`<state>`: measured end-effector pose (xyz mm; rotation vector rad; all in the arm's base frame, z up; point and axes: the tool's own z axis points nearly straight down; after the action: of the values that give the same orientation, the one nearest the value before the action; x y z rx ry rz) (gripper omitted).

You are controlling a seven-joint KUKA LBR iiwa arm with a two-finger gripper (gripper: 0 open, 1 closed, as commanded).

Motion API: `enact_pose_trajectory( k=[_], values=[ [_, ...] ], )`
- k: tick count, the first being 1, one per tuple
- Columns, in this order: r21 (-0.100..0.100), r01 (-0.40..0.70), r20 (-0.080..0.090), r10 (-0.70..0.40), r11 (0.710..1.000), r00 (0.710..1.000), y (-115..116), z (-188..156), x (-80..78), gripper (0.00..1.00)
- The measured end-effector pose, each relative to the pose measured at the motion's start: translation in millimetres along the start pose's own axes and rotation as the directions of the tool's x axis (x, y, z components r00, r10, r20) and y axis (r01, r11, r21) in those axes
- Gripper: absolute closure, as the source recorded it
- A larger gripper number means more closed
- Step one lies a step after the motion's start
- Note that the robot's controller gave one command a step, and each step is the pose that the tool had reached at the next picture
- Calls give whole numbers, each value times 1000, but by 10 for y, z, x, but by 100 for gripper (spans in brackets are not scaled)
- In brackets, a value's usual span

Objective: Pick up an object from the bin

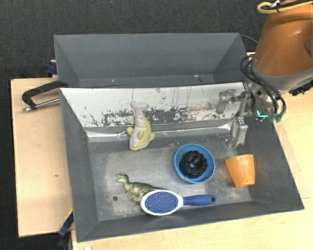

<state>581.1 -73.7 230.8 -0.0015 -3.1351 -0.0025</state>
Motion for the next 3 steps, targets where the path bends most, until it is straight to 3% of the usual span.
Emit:
enact_pose_trajectory(
  k=[1,2,3],
  values=[
    [-1,208,0,-208,978,978,397,1262,370,0],
    [3,206,7,-206,978,978,387,1224,348,100],
    [3,207,7,-207,978,978,388,1224,348,0]
  ],
)
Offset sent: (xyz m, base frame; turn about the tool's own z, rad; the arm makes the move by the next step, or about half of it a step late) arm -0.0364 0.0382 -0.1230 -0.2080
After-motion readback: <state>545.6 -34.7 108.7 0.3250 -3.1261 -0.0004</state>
